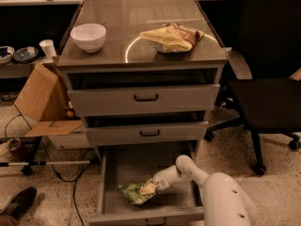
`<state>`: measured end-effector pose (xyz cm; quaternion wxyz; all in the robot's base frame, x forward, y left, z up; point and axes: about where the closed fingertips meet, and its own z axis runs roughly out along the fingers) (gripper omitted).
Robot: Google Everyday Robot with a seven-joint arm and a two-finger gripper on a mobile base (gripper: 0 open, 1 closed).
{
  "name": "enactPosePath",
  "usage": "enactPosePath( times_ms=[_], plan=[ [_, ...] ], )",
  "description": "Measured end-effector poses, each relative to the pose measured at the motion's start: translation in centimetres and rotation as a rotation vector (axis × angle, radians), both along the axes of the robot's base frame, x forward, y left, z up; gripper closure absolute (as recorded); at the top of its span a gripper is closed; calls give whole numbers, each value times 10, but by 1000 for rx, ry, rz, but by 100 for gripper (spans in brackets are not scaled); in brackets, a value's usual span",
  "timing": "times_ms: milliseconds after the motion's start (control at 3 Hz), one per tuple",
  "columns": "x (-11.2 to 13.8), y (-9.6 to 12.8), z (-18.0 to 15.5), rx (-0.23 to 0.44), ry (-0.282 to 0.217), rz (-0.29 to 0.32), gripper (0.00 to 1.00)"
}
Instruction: Place green jalapeno chip bag into bottom drawer
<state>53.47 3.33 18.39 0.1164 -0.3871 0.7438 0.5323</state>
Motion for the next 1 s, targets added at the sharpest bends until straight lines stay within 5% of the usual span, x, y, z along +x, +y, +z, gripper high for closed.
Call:
enactPosePath(
  times_ms=[333,1000],
  plan=[
    [-1,1,-4,-3,17,-5,53],
    [-3,1,-6,0,26,-1,7]
  ],
)
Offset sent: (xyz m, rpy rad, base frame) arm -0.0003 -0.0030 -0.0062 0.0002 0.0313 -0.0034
